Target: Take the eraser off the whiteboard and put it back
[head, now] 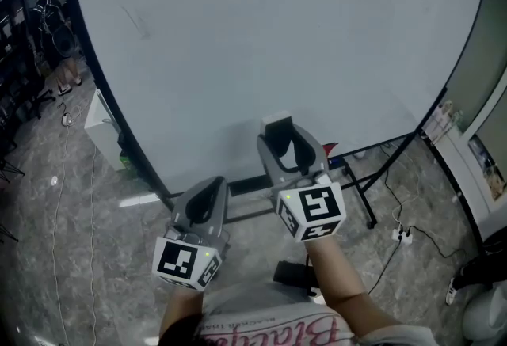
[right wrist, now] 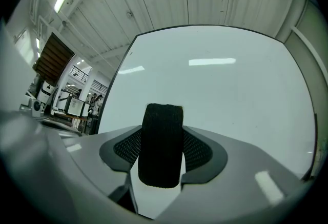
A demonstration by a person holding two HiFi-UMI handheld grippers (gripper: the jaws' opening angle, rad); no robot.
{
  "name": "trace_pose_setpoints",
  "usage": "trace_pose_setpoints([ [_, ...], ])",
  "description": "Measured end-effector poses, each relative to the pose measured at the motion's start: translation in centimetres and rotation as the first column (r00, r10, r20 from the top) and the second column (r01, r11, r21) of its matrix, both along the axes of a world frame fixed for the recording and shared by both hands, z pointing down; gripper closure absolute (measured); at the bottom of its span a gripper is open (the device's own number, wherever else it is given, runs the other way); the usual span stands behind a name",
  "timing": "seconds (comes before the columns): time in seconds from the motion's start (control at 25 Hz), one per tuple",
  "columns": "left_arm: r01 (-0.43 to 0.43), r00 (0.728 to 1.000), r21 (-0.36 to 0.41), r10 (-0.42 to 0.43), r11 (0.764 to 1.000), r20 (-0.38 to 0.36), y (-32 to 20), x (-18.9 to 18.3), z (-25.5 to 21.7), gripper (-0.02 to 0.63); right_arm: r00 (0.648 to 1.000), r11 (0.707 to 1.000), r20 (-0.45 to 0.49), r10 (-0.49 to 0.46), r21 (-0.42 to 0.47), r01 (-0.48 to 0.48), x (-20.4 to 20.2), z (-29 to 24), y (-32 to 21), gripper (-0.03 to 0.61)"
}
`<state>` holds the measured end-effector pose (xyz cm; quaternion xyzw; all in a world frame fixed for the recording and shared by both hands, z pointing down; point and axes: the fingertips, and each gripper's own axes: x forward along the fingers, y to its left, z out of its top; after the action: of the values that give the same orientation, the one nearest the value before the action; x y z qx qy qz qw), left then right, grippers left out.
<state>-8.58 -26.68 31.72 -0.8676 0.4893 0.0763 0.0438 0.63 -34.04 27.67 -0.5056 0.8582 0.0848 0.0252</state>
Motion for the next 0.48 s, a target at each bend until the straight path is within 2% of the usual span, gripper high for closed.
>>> trace_pose_setpoints([
  [0.12, -0.001, 1.0, -0.002, 0.001, 1.0, 0.005, 0.1, 0.0, 0.1, 0.617, 0.999, 1.0, -0.031, 0.015, -0.003, -0.015, -0.5, -1.0, -1.9, 0.345],
  [0.28, -0.008, 1.0, -0.005, 0.008, 1.0, 0.011, 0.1, 0.0, 0.2, 0.616, 0.993, 0.998, -0.11, 0.054, 0.041, -0.05, -1.5, -2.7, -4.1, 0.345],
  [0.48, -0.013, 1.0, -0.007, 0.013, 1.0, 0.009, 0.0, 0.1, 0.2, 0.616, 0.966, 0.993, -0.236, 0.106, 0.078, -0.09, -2.5, -3.6, -5.8, 0.343],
])
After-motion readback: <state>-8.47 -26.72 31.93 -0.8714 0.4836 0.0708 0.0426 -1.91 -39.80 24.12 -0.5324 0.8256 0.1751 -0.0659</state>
